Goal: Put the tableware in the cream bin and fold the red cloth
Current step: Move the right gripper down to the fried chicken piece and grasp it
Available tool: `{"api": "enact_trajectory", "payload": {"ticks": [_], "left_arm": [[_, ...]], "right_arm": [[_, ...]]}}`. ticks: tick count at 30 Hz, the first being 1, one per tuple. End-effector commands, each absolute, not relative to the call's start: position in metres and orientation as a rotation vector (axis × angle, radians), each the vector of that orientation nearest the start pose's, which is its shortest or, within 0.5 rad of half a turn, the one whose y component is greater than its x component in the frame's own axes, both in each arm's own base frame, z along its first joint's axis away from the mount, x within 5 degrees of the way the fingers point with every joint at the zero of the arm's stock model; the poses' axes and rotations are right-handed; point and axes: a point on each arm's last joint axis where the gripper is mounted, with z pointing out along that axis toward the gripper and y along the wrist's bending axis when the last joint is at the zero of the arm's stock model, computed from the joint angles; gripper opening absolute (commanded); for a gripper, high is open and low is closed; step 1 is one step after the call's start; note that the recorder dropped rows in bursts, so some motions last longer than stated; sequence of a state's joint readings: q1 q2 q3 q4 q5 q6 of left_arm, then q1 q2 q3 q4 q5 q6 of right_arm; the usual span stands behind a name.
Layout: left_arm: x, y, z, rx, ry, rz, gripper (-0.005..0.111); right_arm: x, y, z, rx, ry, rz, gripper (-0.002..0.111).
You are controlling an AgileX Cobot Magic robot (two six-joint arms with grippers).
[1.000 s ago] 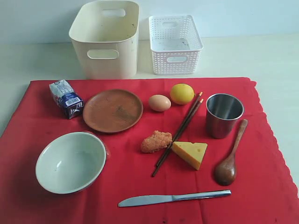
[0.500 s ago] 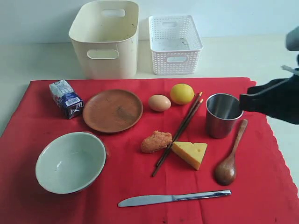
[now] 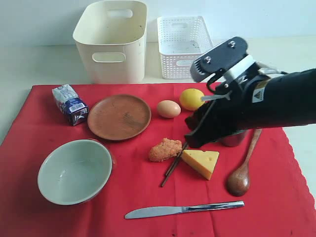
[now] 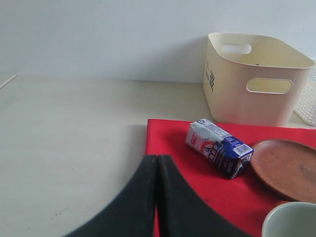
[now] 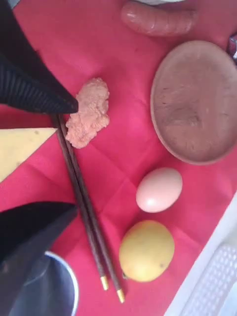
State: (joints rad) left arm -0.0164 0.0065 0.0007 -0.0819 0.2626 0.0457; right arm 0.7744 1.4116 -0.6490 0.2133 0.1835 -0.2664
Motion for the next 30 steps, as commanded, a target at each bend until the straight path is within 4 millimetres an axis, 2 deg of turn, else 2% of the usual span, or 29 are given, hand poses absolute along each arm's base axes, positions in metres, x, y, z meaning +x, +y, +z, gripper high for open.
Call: {"api": "enact_trajectory", "payload": {"ticks": [1,7,14,23,30], "left_arm": [[0.055,-0.003,0.190,-0.006,1.740,-0.058,0.002],[0.055,-0.003,0.190,-0.006,1.740,-0.058,0.002],[0.055,-0.003,0.190,-0.006,1.740,-0.058,0.002],[0.055,-0.003,0.190,-0.006,1.740,-0.058,0.002],[0.055,-0.003,0.190,-0.006,1.740,-0.058,0.002]], "right_arm": [[0.188,0.204,0.189,-1.129,2.203,0.343,0.063],[0.190,0.223,0.164,-1.241,2.212,0.317,0.073],[0.200,0.239,0.145,-1.320,2.219,0.286,0.073],[0.206,0.244,0.117,-1.365,2.232,0.248,0.073],[0.210,0.247,0.111,-1.337,2.198,0.245,0.068]]}}
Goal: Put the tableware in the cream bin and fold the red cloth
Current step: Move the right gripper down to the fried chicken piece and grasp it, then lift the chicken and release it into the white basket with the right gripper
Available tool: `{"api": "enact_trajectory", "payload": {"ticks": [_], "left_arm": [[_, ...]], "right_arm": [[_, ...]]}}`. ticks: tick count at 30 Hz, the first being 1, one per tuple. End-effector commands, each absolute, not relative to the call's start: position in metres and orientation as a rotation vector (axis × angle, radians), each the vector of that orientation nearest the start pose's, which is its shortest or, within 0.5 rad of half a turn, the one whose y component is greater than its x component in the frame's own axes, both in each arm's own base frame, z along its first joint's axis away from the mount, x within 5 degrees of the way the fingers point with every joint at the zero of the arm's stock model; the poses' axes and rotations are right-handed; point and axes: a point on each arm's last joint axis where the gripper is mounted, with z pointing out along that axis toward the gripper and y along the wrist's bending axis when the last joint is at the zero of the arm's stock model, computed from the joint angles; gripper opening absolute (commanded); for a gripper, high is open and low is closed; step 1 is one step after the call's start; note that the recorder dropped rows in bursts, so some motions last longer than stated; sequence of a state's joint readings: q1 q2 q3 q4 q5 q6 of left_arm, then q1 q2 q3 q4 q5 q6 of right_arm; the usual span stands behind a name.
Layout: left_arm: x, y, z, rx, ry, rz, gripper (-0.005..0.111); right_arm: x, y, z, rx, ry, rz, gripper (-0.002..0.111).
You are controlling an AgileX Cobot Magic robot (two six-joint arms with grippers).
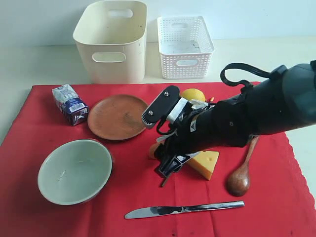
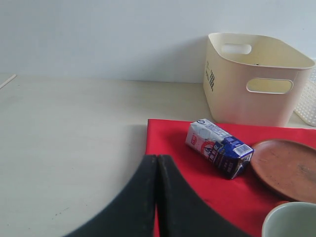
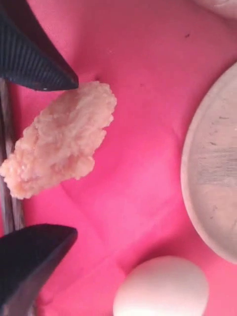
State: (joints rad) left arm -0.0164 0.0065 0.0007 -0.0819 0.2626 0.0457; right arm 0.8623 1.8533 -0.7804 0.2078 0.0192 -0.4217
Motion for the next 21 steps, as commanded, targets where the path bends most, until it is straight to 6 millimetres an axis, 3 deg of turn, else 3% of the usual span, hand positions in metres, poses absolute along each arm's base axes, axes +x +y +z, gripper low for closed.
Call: {"api": "enact_trajectory", "payload": {"ticks": [1,5,10,15,21], "left_arm": [[0.055,-0.003,0.190,-0.006,1.740,-0.058,0.002],[0.055,-0.003,0.190,-0.006,1.740,-0.058,0.002],[0.055,-0.003,0.190,-0.006,1.740,-0.058,0.002],[0.055,-0.003,0.190,-0.006,1.740,-0.058,0.002],[0.055,-0.003,0.190,-0.006,1.740,-0.058,0.002]], "right_arm": [[0.210,0.247,0.108,-1.338,2.206,0.243,0.068],[0.211,0.247,0.098,-1.370,2.206,0.225,0.060],[0.212,0.248,0.100,-1.363,2.187,0.225,0.021],[0.212,0.249,0.110,-1.345,2.158,0.236,0.001],[0.212,0.248,0.150,-1.271,2.061,0.279,0.000]]}}
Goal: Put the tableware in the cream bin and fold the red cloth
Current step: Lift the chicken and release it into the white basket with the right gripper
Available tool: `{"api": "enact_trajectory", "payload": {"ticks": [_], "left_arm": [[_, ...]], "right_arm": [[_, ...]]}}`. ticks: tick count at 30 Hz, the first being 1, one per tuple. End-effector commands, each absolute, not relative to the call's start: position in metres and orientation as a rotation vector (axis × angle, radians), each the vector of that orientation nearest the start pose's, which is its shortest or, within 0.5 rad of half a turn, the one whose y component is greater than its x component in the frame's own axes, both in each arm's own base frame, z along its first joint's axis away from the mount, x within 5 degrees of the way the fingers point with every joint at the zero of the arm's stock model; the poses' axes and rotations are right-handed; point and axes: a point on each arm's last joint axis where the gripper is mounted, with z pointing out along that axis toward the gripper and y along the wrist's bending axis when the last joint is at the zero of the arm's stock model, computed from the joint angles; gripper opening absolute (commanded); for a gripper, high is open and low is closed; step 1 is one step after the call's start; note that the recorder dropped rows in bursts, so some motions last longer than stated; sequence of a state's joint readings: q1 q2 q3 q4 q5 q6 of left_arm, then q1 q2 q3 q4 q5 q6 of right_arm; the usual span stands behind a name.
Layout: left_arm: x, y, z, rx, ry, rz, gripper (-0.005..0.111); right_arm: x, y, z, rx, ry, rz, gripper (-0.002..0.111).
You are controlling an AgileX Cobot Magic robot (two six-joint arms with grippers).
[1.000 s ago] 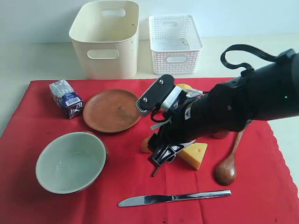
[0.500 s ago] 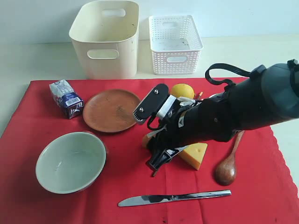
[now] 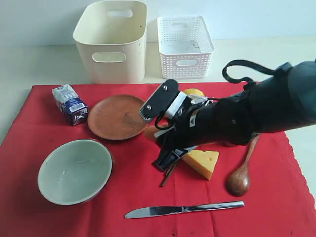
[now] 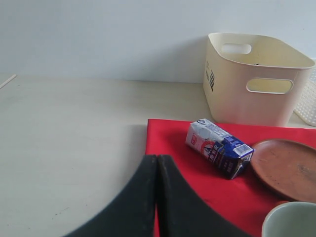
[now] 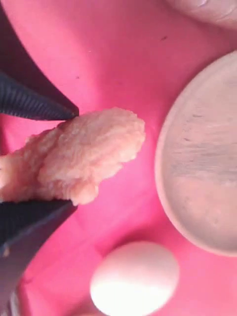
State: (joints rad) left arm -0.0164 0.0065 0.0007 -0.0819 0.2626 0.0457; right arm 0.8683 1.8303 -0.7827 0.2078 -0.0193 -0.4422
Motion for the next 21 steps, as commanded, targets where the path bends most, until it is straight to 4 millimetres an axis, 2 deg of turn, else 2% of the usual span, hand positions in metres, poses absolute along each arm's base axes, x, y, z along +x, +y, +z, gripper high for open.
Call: {"api": "enact_trajectory", "payload": {"ticks": [1,5,9,11,12,14,17,19,21], "left_arm": [[0.055,-0.003,0.190,-0.006,1.740,-0.058,0.002],[0.055,-0.003,0.190,-0.006,1.740,-0.058,0.002],[0.055,-0.003,0.190,-0.006,1.740,-0.058,0.002],[0.055,-0.003,0.190,-0.006,1.740,-0.058,0.002],[0.055,-0.003,0.190,-0.006,1.740,-0.058,0.002],[0.055,-0.003,0.190,-0.006,1.740,-0.058,0.002],[0.055,-0.003,0.190,-0.006,1.740,-0.058,0.002],[0.055,-0.003,0.190,-0.006,1.740,-0.058,0.002],[0.055,-0.003,0.190,-0.006,1.740,-0.058,0.002]], "right_arm": [[0.212,0.247,0.160,-1.252,2.036,0.288,0.000],[0.216,0.238,0.204,-1.092,1.932,0.334,0.000],[0.232,0.217,0.235,-0.852,1.861,0.343,0.000],[0.247,0.206,0.248,-0.738,1.847,0.332,0.000],[0.263,0.197,0.258,-0.675,1.847,0.314,0.000],[0.286,0.194,0.267,-0.637,1.868,0.299,0.000],[0.321,0.196,0.268,-0.613,1.914,0.283,0.000],[0.358,0.199,0.251,-0.569,1.987,0.283,0.000],[0.380,0.207,0.237,-0.586,2.041,0.286,0.000]]}}
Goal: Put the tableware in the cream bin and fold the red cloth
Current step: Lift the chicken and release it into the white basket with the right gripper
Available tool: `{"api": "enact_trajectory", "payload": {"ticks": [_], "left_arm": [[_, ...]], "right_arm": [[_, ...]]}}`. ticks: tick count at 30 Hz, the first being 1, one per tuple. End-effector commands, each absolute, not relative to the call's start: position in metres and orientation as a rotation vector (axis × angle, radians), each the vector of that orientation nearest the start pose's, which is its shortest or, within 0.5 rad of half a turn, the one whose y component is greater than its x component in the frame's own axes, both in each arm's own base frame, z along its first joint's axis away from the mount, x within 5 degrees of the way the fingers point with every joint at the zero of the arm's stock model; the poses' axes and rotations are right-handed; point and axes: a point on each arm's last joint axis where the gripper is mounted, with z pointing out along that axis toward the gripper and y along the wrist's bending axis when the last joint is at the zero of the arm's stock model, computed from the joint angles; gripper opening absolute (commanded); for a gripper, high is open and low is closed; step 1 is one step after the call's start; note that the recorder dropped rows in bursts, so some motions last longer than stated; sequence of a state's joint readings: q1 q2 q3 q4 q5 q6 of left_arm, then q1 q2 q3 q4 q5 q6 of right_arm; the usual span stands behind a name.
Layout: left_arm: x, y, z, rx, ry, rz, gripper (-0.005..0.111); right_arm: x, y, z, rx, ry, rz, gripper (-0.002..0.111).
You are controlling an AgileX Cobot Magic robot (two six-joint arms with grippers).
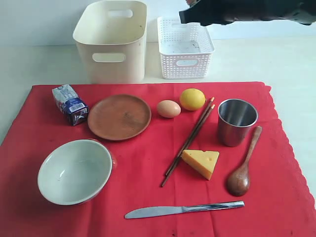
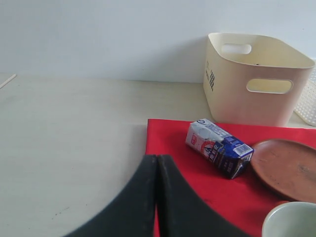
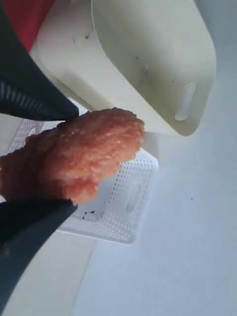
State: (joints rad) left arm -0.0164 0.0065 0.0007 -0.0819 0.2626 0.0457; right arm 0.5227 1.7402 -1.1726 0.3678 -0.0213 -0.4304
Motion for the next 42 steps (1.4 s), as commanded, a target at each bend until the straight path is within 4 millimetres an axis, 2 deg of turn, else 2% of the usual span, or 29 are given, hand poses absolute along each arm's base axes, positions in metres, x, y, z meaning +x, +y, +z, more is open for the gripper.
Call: {"api": "enact_trajectory", "payload": {"ticks": [1,2,3,4,8,11,18,29,32,34,38,42], "left_arm": [[0.055,-0.003,0.190,-0.006,1.740,-0.058,0.002],[0.055,-0.003,0.190,-0.006,1.740,-0.058,0.002],[0.055,-0.003,0.190,-0.006,1.740,-0.058,0.002],[0.055,-0.003,0.190,-0.006,1.740,-0.058,0.002],[0.055,-0.003,0.190,-0.006,1.740,-0.058,0.002],[0.055,-0.003,0.190,-0.006,1.740,-0.058,0.002],[0.055,-0.003,0.190,-0.006,1.740,-0.058,0.002],[0.055,-0.003,0.190,-0.006,1.740,-0.058,0.002],[0.055,-0.003,0.190,-0.006,1.740,-0.058,0.002],[0.055,-0.003,0.190,-0.006,1.740,-0.058,0.002],[0.055,-0.003,0.190,-0.006,1.740,-0.058,0.002],[0.055,-0.003,0.190,-0.006,1.740,-0.058,0.002]], "right_arm": [[0.386,0.210,0.230,-0.608,2.051,0.275,0.000],[0.396,0.214,0.215,-0.639,2.066,0.254,0.000],[0.399,0.215,0.208,-0.640,2.078,0.251,0.000],[0.406,0.217,0.191,-0.636,2.089,0.239,0.000],[0.414,0.219,0.165,-0.613,2.086,0.217,0.002],[0.417,0.219,0.155,-0.571,2.088,0.220,0.012],[0.419,0.219,0.153,-0.548,2.075,0.218,0.043],[0.419,0.219,0.154,-0.523,2.076,0.226,0.084],[0.417,0.219,0.161,-0.538,2.084,0.235,0.086],[0.413,0.219,0.172,-0.551,2.095,0.252,0.085],[0.402,0.217,0.204,-0.598,2.099,0.280,0.085],[0.386,0.211,0.240,-0.722,2.088,0.255,0.085]]}}
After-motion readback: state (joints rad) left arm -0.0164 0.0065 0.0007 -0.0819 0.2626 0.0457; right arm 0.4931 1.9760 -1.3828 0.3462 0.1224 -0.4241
